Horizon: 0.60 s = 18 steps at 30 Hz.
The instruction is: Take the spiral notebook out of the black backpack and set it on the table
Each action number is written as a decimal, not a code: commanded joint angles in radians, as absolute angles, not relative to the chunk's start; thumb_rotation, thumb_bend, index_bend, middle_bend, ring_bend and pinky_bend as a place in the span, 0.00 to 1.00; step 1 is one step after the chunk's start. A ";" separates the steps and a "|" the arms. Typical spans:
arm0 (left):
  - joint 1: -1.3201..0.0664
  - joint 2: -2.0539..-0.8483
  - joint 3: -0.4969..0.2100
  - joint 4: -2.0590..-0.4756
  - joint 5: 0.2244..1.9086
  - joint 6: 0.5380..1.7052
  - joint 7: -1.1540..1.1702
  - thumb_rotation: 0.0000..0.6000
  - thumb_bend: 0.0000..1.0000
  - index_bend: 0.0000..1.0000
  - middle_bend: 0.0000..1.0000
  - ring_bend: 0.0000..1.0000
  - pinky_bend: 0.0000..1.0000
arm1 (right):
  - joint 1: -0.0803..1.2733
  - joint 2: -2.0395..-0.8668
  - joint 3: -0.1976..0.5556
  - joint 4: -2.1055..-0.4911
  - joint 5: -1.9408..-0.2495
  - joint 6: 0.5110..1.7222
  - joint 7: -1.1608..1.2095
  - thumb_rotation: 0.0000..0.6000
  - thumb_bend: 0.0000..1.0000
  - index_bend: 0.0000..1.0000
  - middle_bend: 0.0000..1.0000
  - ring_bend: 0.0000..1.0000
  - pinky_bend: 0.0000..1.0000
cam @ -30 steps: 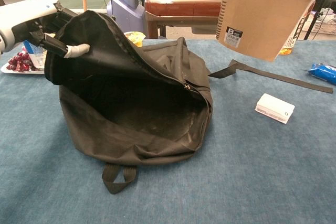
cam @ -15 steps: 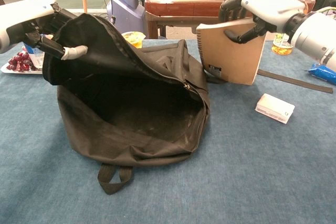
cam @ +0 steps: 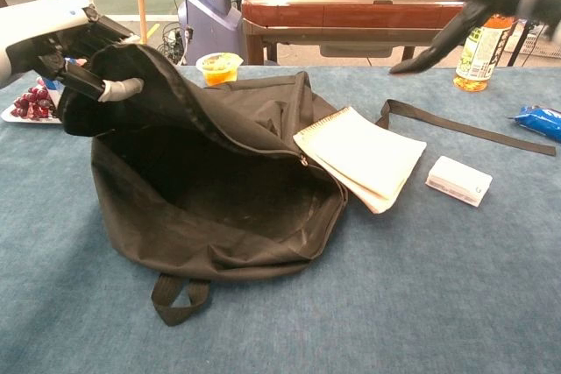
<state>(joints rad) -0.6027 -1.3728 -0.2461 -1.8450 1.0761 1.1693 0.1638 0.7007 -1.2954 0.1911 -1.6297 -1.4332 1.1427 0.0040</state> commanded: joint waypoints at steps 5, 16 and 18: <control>-0.596 -1.316 -0.220 -1.897 1.068 1.135 0.186 1.00 0.37 0.39 0.39 0.30 0.28 | 0.624 -1.176 0.191 -1.751 -1.445 1.219 -0.046 1.00 0.08 0.00 0.00 0.00 0.14; -0.591 -1.232 -0.186 -1.991 1.066 1.133 0.270 1.00 0.16 0.00 0.00 0.00 0.03 | 0.557 -1.105 0.165 -1.791 -1.481 1.274 -0.080 1.00 0.08 0.00 0.00 0.00 0.14; -0.589 -1.206 -0.179 -2.011 1.051 1.130 0.286 1.00 0.16 0.00 0.00 0.00 0.03 | 0.543 -1.086 0.157 -1.802 -1.486 1.278 -0.084 1.00 0.08 0.00 0.00 0.00 0.14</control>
<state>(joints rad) -0.5914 -1.2228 -0.1849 -1.9972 1.0614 1.1313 0.2738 0.5513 -1.0959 0.1626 -1.7951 -1.4825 1.2745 -0.0813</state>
